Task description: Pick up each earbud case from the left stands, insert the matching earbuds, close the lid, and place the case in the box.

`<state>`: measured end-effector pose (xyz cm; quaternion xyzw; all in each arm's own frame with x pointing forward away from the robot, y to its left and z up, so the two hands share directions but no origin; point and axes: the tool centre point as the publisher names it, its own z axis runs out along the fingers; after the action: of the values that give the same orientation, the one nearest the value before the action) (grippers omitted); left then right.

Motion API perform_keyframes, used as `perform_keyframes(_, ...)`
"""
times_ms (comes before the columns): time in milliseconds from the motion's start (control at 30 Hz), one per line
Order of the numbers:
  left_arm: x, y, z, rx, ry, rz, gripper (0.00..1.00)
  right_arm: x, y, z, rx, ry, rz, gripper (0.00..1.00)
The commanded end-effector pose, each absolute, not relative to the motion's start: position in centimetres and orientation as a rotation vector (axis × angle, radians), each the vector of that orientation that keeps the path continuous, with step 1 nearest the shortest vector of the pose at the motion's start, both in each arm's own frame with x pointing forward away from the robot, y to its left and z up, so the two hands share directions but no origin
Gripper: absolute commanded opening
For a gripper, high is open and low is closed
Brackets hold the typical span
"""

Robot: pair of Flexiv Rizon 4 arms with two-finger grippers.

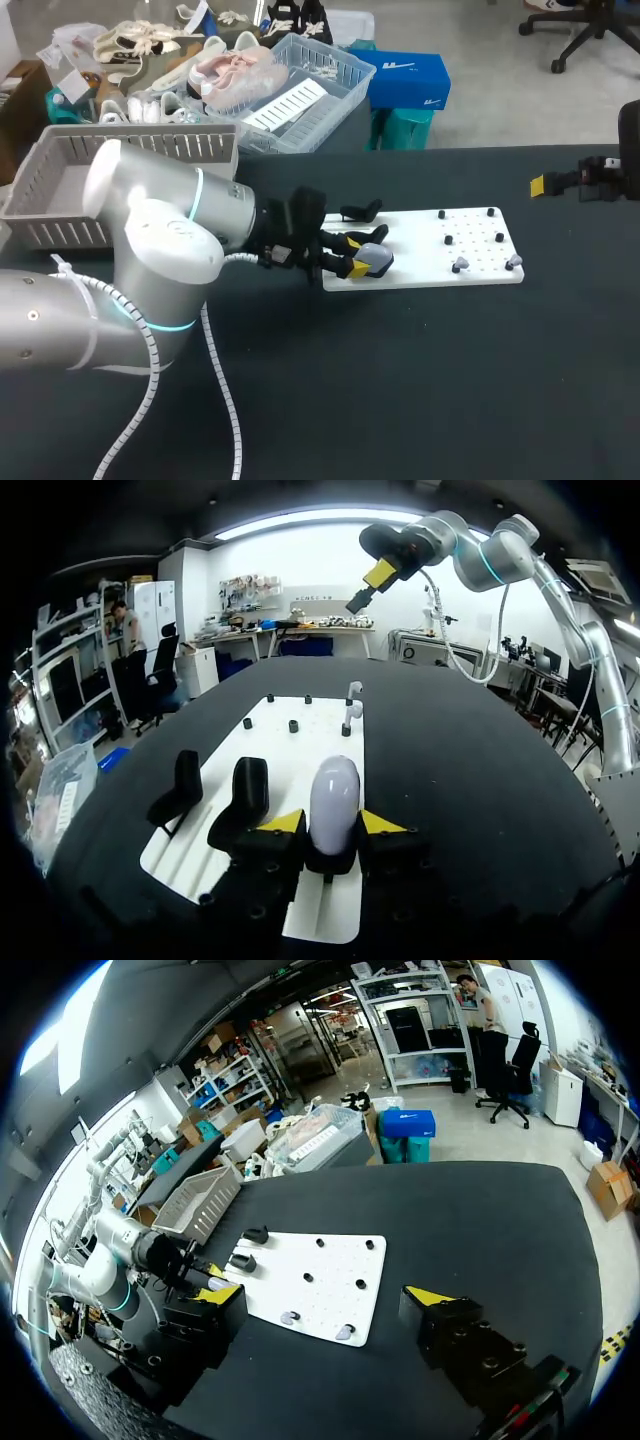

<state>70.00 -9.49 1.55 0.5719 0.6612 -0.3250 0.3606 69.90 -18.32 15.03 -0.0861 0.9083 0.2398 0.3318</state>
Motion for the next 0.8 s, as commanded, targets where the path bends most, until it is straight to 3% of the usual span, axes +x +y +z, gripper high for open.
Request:
perform_keyframes(33,70.24,-9.55,1.54,1.480,1.709,-0.837,0.19,69.96,-18.36,14.96,-0.228,2.372,0.630,1.00)
perform_keyframes(100,70.28,-9.45,1.52,1.479,1.712,-0.834,0.20,69.96,-18.36,14.96,-0.228,2.372,0.630,1.00)
perform_keyframes(167,70.32,-9.38,1.52,1.479,1.713,-0.832,0.32,69.96,-18.36,14.96,-0.228,2.372,0.630,1.00)
perform_keyframes(200,70.37,-9.34,1.54,1.479,1.713,-0.830,0.44,69.96,-18.36,14.96,-0.228,2.372,0.630,1.00)
perform_keyframes(467,70.45,-9.31,1.73,1.477,1.712,-0.833,0.56,69.96,-18.36,14.96,-0.228,2.372,0.630,1.00)
perform_keyframes(500,70.44,-9.32,1.73,1.479,1.712,-0.834,0.54,69.96,-18.36,14.96,-0.228,2.372,0.630,1.00)
perform_keyframes(533,70.43,-9.31,1.73,1.478,1.712,-0.835,0.44,69.96,-18.36,14.96,-0.228,2.372,0.630,1.00)
perform_keyframes(733,70.43,-9.27,1.75,1.476,1.714,-0.834,0.35,69.96,-18.36,14.96,-0.228,2.372,0.630,1.00)
perform_keyframes(800,70.45,-9.25,1.78,1.474,1.714,-0.835,0.26,69.96,-18.36,14.96,-0.228,2.372,0.630,1.00)
